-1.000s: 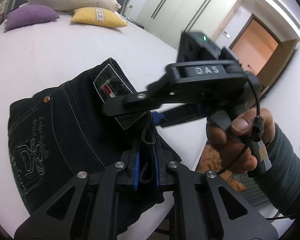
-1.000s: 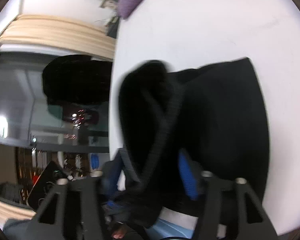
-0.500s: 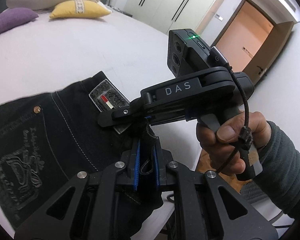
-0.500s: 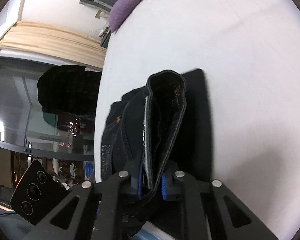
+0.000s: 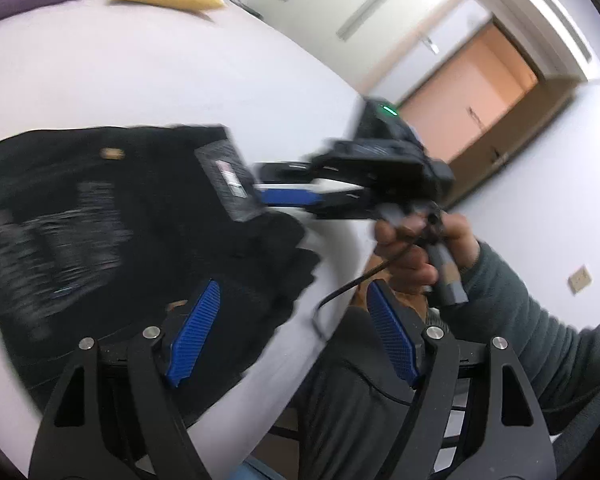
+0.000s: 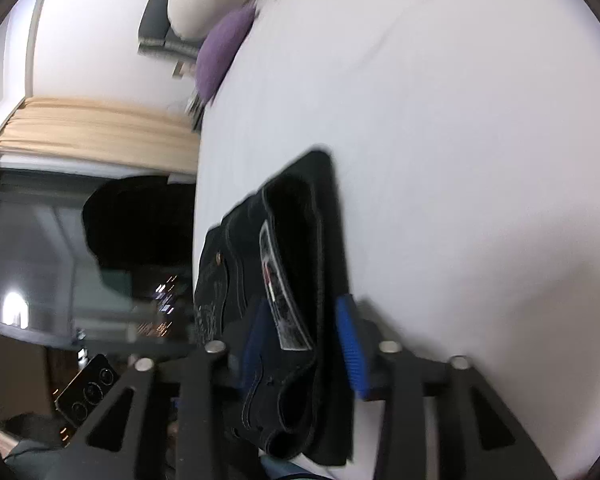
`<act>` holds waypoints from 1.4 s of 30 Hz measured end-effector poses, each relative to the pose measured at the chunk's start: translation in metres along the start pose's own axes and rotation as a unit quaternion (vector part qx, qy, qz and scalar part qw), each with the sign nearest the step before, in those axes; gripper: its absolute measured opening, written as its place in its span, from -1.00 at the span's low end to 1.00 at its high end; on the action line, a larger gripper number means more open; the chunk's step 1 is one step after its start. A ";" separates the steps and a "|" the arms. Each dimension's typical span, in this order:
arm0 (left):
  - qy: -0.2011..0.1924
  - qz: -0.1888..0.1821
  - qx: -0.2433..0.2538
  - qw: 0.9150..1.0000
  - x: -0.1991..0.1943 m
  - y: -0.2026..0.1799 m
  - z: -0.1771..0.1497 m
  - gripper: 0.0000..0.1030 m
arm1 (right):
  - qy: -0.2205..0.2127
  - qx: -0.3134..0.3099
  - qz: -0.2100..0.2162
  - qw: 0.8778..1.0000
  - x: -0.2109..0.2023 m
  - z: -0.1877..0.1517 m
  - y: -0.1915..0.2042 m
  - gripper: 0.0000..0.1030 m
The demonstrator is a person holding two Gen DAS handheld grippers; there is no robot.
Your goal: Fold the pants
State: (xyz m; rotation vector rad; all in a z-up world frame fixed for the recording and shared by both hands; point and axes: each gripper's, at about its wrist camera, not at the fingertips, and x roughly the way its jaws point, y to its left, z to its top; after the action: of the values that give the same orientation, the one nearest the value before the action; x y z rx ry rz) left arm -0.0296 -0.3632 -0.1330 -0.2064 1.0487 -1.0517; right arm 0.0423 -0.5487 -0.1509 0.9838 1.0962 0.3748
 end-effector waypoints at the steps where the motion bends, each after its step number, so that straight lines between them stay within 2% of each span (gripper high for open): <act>1: -0.010 0.002 -0.011 1.000 -0.007 0.008 -0.001 0.46 | -0.007 -0.009 0.006 1.000 -0.007 -0.003 0.007 -0.16; 3: -0.026 0.025 -0.035 0.999 -0.014 0.030 0.001 0.46 | -0.009 -0.031 0.029 0.999 -0.011 -0.009 0.025 -0.16; 6: -0.040 0.034 -0.063 0.997 -0.018 0.057 0.003 0.46 | 0.013 -0.079 0.041 0.996 0.000 -0.026 0.053 -0.16; 9: -0.017 0.059 -0.054 0.997 0.000 0.066 -0.002 0.46 | 0.037 -0.078 0.002 0.996 0.016 -0.036 0.045 -0.16; 10: -0.009 0.065 -0.052 0.997 0.006 0.068 -0.006 0.45 | 0.044 -0.064 -0.011 0.997 0.021 -0.040 0.036 -0.24; 11: -0.008 0.066 -0.051 0.996 0.009 0.071 -0.010 0.45 | 0.045 -0.058 -0.023 0.997 0.023 -0.044 0.028 -0.50; 12: -0.008 0.067 -0.047 0.997 0.006 0.075 -0.012 0.45 | 0.043 -0.056 -0.031 0.997 0.020 -0.044 0.022 -0.64; 13: -0.007 0.070 -0.039 0.997 0.008 0.073 -0.013 0.45 | 0.037 -0.046 -0.036 0.998 0.015 -0.045 0.018 -0.69; 15: -0.011 0.067 -0.037 0.997 0.008 0.070 -0.010 0.46 | 0.022 -0.028 -0.038 0.999 -0.002 -0.049 0.015 -0.68; 16: -0.013 0.062 -0.039 0.997 0.007 0.070 -0.008 0.46 | 0.011 -0.023 -0.037 0.999 -0.012 -0.050 0.017 -0.60; 17: -0.016 0.060 -0.040 0.997 0.008 0.070 -0.007 0.46 | 0.002 -0.016 -0.025 1.000 -0.021 -0.053 0.021 -0.51; 19: -0.020 0.054 -0.042 0.997 0.012 0.069 -0.006 0.46 | -0.006 -0.019 0.003 1.000 -0.033 -0.059 0.033 -0.45; 22: -0.015 0.056 -0.039 0.998 0.019 0.066 -0.009 0.46 | 0.000 -0.004 0.043 0.999 -0.030 -0.066 0.041 -0.34; 23: -0.016 0.055 -0.040 0.998 0.016 0.063 -0.009 0.46 | 0.009 0.008 0.046 0.999 -0.024 -0.068 0.039 -0.32; 27: -0.018 0.053 -0.038 0.998 0.006 0.059 -0.010 0.46 | 0.041 0.055 0.014 0.998 0.006 -0.070 0.024 -0.28; 36: -0.013 0.056 -0.043 0.997 0.003 0.063 -0.012 0.46 | 0.012 0.138 0.048 0.989 0.002 -0.070 -0.004 -0.28; 39: -0.016 0.054 -0.048 0.997 -0.006 0.064 -0.011 0.46 | -0.004 0.138 0.050 0.989 0.003 -0.070 -0.003 -0.28; 40: -0.017 0.055 -0.049 0.997 -0.008 0.064 -0.010 0.46 | -0.009 0.132 0.049 0.990 0.004 -0.070 -0.001 -0.32; 42: -0.016 0.062 -0.050 0.997 -0.008 0.065 -0.010 0.46 | -0.020 0.116 0.041 0.992 0.000 -0.070 0.002 -0.75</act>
State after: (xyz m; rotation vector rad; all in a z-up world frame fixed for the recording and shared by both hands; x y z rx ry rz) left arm 0.0018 -0.3191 -0.1717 -0.2351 1.0720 -0.8836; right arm -0.0185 -0.5136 -0.1570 1.2397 1.0807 0.2961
